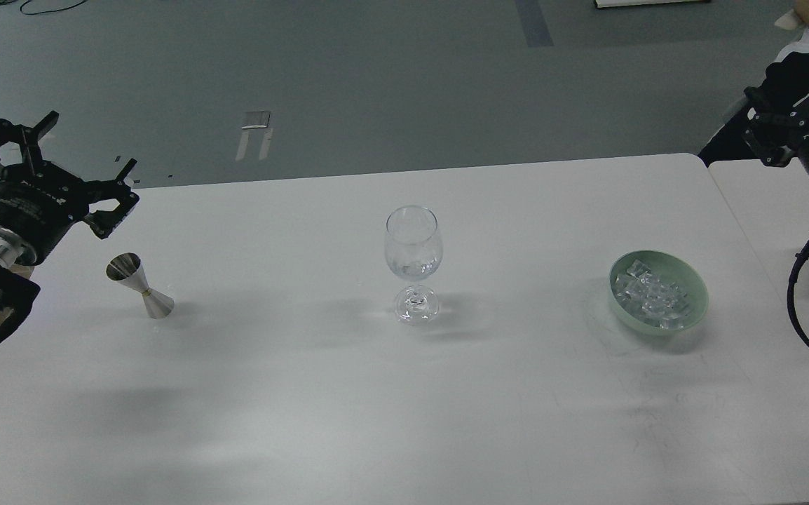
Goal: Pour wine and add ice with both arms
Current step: 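Move the right gripper down into the green ice bowl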
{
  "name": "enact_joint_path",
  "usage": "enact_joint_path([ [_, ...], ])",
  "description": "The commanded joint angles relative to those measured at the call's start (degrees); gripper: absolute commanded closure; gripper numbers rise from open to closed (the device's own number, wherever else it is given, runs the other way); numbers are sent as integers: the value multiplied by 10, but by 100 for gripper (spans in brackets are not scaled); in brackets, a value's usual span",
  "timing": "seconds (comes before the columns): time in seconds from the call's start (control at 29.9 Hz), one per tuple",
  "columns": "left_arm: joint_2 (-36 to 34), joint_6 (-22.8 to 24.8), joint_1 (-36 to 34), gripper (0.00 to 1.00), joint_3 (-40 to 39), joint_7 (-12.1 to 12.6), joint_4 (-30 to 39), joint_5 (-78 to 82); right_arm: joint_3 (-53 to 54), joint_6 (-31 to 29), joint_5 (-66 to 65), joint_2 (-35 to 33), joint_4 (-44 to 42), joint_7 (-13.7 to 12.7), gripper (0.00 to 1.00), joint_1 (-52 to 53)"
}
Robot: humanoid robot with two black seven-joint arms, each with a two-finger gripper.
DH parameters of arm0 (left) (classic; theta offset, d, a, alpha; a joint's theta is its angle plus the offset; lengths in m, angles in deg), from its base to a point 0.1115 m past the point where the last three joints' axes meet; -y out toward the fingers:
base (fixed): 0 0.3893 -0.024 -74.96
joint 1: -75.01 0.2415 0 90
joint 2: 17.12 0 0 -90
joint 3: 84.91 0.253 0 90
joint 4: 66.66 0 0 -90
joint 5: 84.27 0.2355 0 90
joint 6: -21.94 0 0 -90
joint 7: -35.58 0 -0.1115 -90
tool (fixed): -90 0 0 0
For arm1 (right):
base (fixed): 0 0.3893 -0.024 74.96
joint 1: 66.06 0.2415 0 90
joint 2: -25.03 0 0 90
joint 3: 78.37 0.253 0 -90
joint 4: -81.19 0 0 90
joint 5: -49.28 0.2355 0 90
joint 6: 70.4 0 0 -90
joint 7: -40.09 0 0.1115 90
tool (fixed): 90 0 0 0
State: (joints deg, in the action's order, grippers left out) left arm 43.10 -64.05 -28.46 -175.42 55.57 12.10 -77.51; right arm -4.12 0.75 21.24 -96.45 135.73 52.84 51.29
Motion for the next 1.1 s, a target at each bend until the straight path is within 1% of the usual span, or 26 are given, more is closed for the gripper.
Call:
enact_joint_path([
  [0.0,-5,9,-32,2,10,-15,-22,94,-1,-1,-41,-40,7,1,0,0],
  [0.03,-4,13,-50,2,11,-18,-39,114,-2,-1,-65,-46,8,1,0,3],
  [0.07,-4,13,-50,2,11,-18,-40,114,-2,-1,-65,-47,8,1,0,3],
  [0.1,-4,15,-71,2,22,-20,-62,131,-3,-1,-100,-48,9,2,0,10],
  [0.13,-4,17,-97,2,41,-21,-88,141,-4,-1,-143,-49,10,3,0,20],
  [0.17,-3,17,-112,2,53,-21,-99,145,-4,-1,-165,-49,11,3,0,25],
  [0.23,-2,12,-155,2,104,-21,-134,149,-5,0,-252,-49,14,3,0,49],
  [0.27,-2,12,-155,2,104,-21,-135,149,-5,0,-252,-49,14,3,0,49],
  [0.33,9,5,-177,2,130,-16,-142,148,-7,-1,-335,-48,24,3,0,63],
  [0.37,16,-2,-183,2,131,-11,-142,148,-10,-1,-358,-47,29,3,0,64],
  [0.4,30,-22,-195,2,132,-8,-142,148,-23,0,-403,-48,38,3,0,66],
  [0.43,41,-42,-203,2,132,-9,-142,144,-34,1,-443,-48,45,3,0,68],
  [0.5,49,-57,-205,2,129,-14,-142,141,-44,0,-479,-49,53,3,0,76],
  [0.53,53,-60,-205,2,126,-20,-142,137,-53,0,-508,-49,60,3,0,82],
  [0.6,57,-60,-205,2,123,-21,-137,137,-72,1,-551,-53,72,3,0,87],
  [0.64,60,-58,-205,2,124,-14,-137,137,-88,0,-581,-62,85,3,0,89],
  [0.7,59,-53,-206,2,124,-12,-136,137,-105,0,-614,-81,95,3,0,95],
  [0.74,59,-50,-206,2,123,-15,-136,137,-116,0,-631,-91,97,3,0,100],
  [0.8,58,-31,-203,2,112,-21,-136,135,-188,0,-684,-120,105,4,0,130],
  [0.97,59,8,-195,2,60,-21,-144,120,-331,0,-700,-172,134,4,0,211],
  [1.07,59,18,-194,2,57,-20,-144,116,-402,0,-700,-192,136,4,0,255],
])
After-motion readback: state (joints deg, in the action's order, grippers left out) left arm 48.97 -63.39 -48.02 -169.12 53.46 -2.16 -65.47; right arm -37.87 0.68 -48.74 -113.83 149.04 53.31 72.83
